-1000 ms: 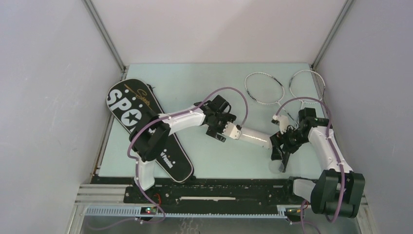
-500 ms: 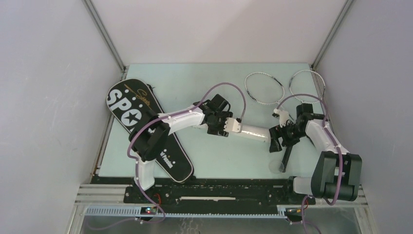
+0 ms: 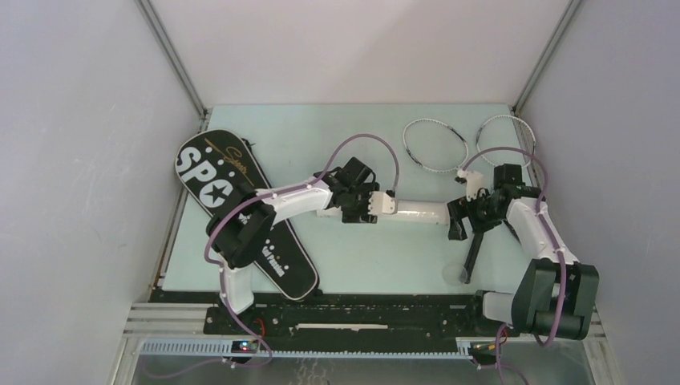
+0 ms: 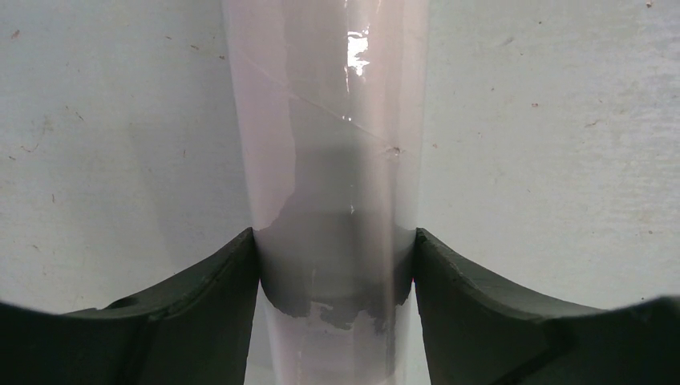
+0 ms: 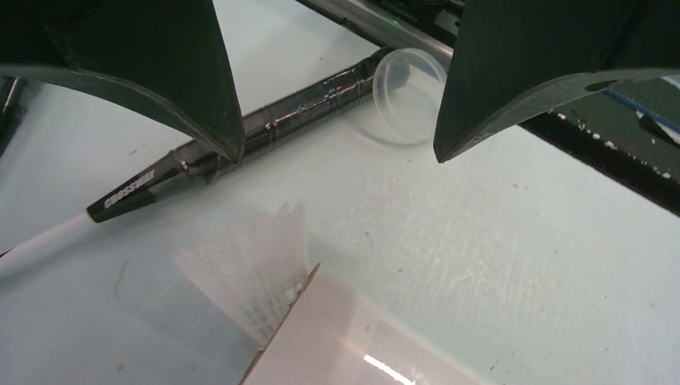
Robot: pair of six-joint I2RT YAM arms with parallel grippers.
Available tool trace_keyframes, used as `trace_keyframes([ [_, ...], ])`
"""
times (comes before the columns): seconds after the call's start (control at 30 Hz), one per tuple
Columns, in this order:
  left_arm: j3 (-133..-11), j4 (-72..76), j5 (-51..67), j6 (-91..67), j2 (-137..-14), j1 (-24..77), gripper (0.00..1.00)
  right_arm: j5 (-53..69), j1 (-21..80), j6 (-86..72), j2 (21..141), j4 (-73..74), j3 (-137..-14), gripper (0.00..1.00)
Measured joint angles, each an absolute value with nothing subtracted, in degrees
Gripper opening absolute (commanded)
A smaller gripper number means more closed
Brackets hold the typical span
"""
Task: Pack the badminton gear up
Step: Adjust the shuttlecock in the shuttle tube.
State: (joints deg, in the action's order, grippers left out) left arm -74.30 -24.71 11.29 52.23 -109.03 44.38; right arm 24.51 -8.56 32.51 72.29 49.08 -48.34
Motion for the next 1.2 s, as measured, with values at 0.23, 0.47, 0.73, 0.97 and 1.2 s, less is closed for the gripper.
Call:
trace_keyframes([
  [0.23, -72.0, -22.9, 12.4, 52.3, -107.7, 44.2, 0.63, 24.8, -8.6, 30.4, 79.0, 46.9, -50.6, 0.97],
  [0.47, -71.6, -22.3, 12.9, 52.0, -107.5, 44.1, 0.63, 31.2, -8.8, 29.1, 86.5, 44.8, -52.7, 0.96],
  [0.73, -69.5, -20.9, 14.6, 51.4, -106.2, 44.0, 0.63, 40.8, -10.5, 27.7, 94.0, 42.9, -56.8, 0.93],
  [0.97, -69.0, -20.4, 15.7, 48.4, -105.8, 44.0, 0.63, 50.8, -11.3, 29.7, 99.4, 45.1, -60.2, 0.91],
  [1.2, -68.7, -18.8, 16.8, 40.3, -105.8, 44.0, 0.62, 57.4, -14.1, 31.4, 102.2, 47.4, -61.3, 0.9],
])
